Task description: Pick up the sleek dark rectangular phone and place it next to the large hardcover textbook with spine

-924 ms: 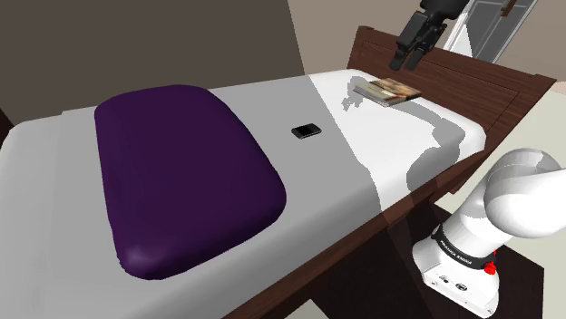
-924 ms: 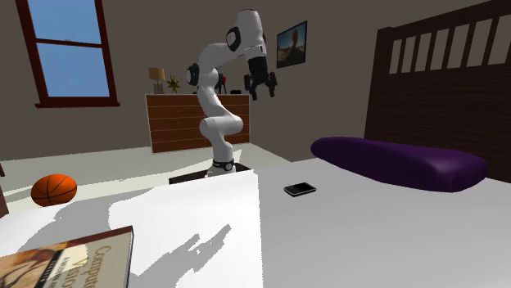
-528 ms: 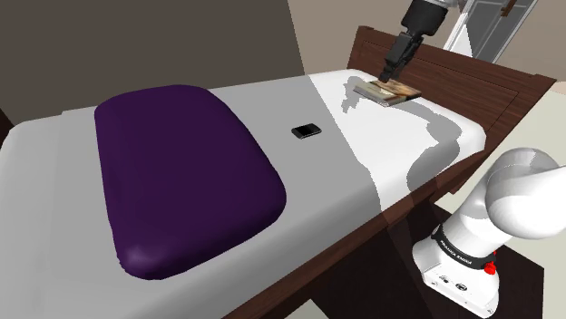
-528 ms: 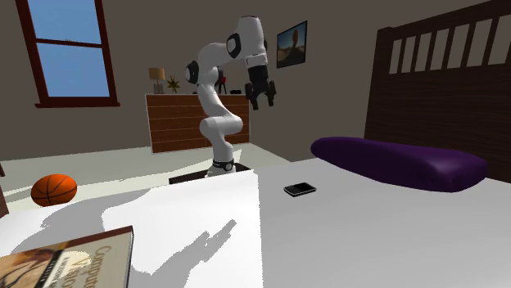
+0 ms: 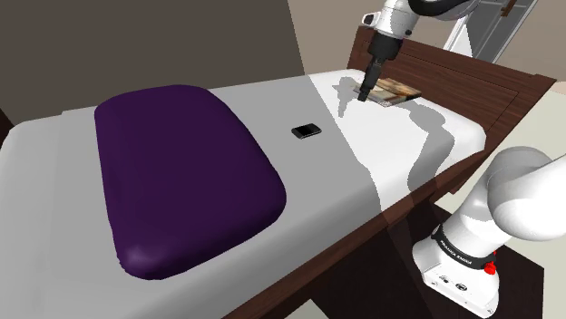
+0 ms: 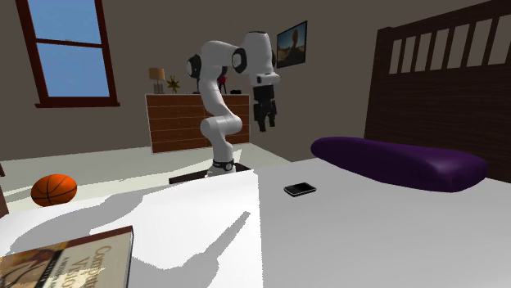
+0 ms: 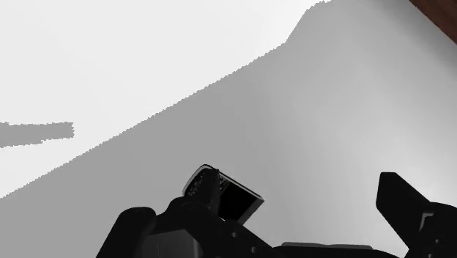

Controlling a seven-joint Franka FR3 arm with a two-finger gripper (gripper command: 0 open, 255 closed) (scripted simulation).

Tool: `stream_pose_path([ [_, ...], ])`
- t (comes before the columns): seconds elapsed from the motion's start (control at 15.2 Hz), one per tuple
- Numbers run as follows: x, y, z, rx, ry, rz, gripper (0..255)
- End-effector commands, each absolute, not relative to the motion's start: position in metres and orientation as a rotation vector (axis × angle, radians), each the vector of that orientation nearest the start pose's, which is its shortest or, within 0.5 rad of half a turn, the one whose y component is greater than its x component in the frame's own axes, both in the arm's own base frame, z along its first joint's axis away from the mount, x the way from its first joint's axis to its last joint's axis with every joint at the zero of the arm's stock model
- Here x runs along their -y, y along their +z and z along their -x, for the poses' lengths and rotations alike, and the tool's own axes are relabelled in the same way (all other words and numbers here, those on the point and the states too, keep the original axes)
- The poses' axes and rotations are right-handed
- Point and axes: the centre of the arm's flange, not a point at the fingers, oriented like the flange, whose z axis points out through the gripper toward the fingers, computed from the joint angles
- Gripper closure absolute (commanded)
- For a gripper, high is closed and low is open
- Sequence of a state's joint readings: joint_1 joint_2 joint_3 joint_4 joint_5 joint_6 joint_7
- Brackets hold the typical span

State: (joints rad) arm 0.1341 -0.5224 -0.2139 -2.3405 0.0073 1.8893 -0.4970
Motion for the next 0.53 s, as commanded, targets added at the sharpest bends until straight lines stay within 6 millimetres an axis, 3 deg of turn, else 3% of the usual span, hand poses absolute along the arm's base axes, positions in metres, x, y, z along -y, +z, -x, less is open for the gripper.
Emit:
stream_pose_path([
  [0.0, 0.048, 0.51, -0.42, 0.8, -0.122, 2.95, 0],
  [0.46, 0.054, 0.444, -0.489, 1.231, -0.067, 2.834, 0],
])
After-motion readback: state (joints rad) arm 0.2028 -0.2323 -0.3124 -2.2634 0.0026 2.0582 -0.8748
